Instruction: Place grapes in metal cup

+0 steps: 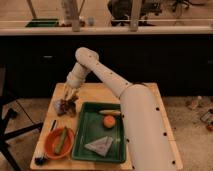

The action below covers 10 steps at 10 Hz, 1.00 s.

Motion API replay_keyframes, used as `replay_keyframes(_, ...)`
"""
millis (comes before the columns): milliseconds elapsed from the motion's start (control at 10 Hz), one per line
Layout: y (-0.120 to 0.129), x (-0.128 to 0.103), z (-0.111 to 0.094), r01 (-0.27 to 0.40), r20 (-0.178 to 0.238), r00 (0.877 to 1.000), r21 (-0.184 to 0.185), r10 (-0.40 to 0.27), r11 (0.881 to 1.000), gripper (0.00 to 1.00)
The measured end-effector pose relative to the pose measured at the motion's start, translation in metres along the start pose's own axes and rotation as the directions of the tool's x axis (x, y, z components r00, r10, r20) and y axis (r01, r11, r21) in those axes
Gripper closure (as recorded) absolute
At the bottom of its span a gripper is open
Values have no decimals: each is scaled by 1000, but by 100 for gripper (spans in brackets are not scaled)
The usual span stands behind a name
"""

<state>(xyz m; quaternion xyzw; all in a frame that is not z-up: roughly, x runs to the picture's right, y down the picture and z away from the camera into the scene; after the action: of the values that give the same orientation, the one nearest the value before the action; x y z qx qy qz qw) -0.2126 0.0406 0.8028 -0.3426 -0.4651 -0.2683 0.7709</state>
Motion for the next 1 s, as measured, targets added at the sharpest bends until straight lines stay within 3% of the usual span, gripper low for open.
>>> replay_keyframes(200, 2, 2, 1, -5, 8, 1000, -2, 5, 1000, 96)
replay_keyframes(1000, 7, 10, 4, -19, 40, 999, -1, 19, 1000, 21)
